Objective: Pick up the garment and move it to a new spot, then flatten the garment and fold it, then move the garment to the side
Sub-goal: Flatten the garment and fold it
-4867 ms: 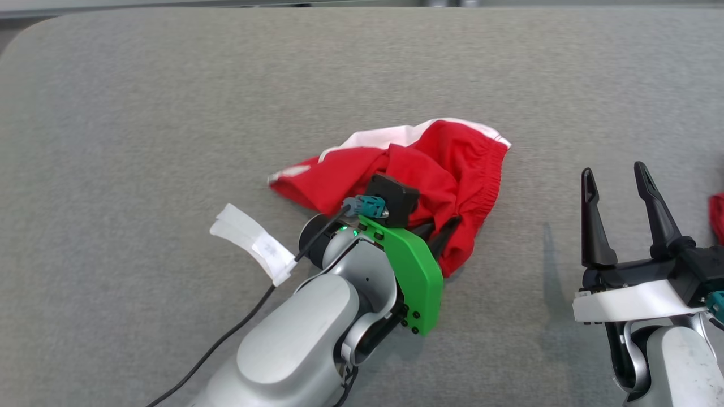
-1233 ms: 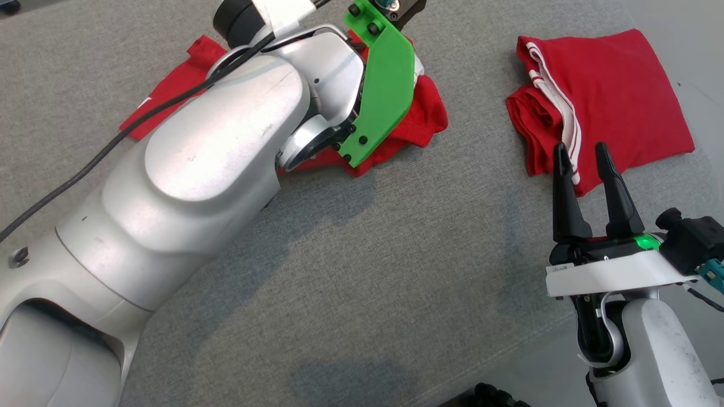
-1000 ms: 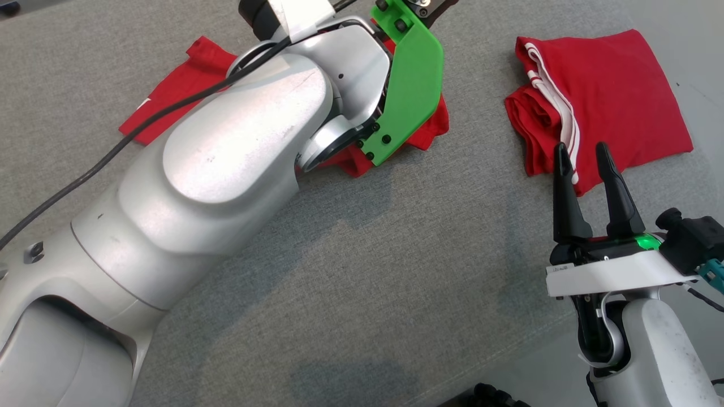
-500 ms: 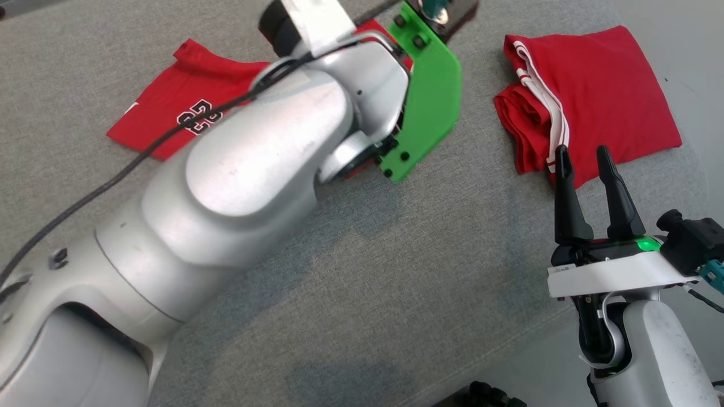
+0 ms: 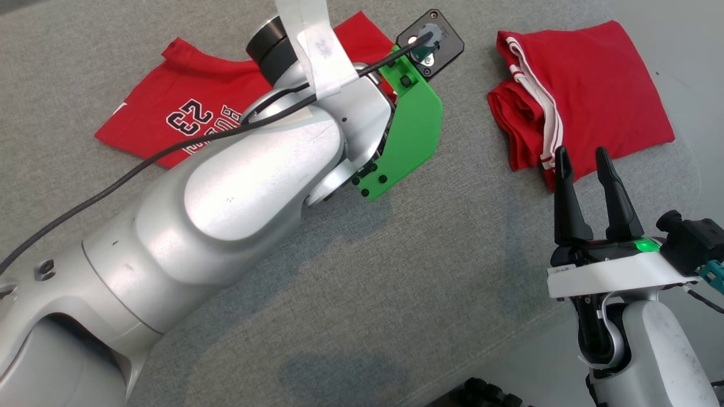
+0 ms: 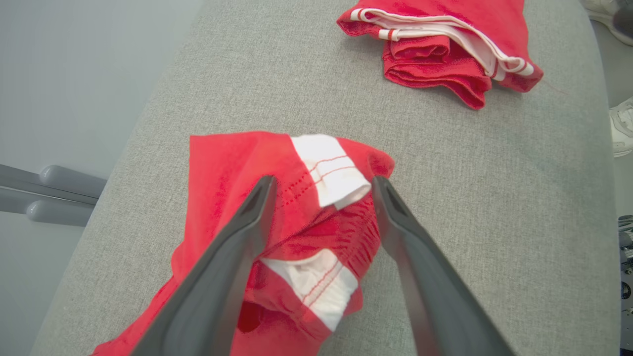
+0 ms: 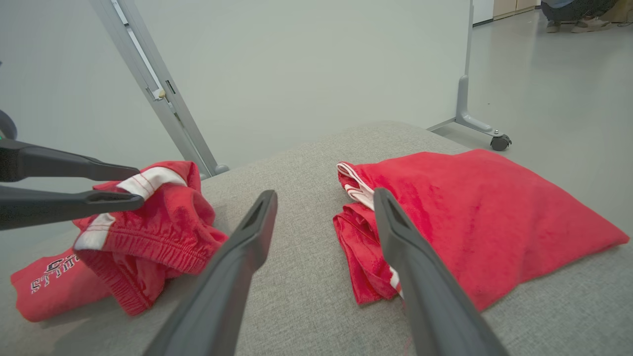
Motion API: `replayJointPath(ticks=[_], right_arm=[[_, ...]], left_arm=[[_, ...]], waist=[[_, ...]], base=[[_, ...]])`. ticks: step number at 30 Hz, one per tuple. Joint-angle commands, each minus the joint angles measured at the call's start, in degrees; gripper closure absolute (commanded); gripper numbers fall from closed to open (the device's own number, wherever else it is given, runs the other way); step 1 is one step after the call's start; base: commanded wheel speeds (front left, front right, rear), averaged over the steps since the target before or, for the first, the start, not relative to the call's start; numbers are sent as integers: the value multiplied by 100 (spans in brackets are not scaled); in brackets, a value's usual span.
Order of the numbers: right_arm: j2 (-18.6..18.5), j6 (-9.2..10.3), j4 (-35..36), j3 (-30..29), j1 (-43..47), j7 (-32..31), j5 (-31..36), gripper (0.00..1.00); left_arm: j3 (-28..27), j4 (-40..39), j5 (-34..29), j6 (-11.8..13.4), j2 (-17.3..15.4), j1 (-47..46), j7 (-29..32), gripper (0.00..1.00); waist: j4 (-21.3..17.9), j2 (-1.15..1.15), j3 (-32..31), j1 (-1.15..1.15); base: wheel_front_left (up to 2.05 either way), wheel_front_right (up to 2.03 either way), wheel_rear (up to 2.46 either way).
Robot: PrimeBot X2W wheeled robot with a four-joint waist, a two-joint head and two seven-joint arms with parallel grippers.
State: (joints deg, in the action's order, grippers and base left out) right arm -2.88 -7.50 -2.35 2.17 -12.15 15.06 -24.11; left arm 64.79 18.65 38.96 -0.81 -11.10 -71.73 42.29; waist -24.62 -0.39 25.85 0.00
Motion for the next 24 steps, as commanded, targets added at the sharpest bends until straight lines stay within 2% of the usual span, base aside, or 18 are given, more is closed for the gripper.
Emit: replayJointPath(ticks=[1, 5, 6, 7, 8, 10, 11, 20, 24], right_arm=[[-6, 2, -19, -14, 22, 15, -35, 0], [-7, 2, -32, -5, 5, 15, -55, 0], [-7, 2, -32, -3, -14, 15, -58, 0], [-7, 2, -31, -1, -34, 15, -63, 0], [-6, 2, -27, 1, -53, 15, -70, 0], [-7, 2, -21, -2, -68, 15, -73, 0], [-7, 2, -20, -5, -70, 15, -72, 0], [-7, 2, -71, -47, 65, 15, -8, 0], [-6, 2, -90, -110, 143, 15, 63, 0]], left_arm=[[11, 16, -67, 11, -77, -7, -33, 0], [43, 61, -122, -4, -126, -35, -68, 0], [65, 87, -149, -9, -146, -49, -80, 5], [80, 106, -162, -23, -161, -58, -89, 21], [85, 125, -159, -30, -165, -59, -112, 53], [95, 160, -164, -41, -174, -62, -127, 75], [96, 173, -184, -50, -180, -82, -165, 100], [-36, 209, -19, -117, -186, -205, -231, 100], [-242, 64, 225, -157, -272, -409, -29, 100]], waist=[[2, 39, 4, 0], [3, 39, 1, 0], [5, 39, -2, 0], [5, 39, -3, 0], [5, 39, -5, 0], [6, 39, -9, 0], [6, 39, -14, 0], [67, 39, -148, 0], [174, 39, -268, 0]], base=[[0, 0, 0], [0, 0, 0], [0, 0, 0], [0, 0, 0], [0, 0, 0], [0, 0, 0], [0, 0, 0], [0, 0, 0], [0, 0, 0]])
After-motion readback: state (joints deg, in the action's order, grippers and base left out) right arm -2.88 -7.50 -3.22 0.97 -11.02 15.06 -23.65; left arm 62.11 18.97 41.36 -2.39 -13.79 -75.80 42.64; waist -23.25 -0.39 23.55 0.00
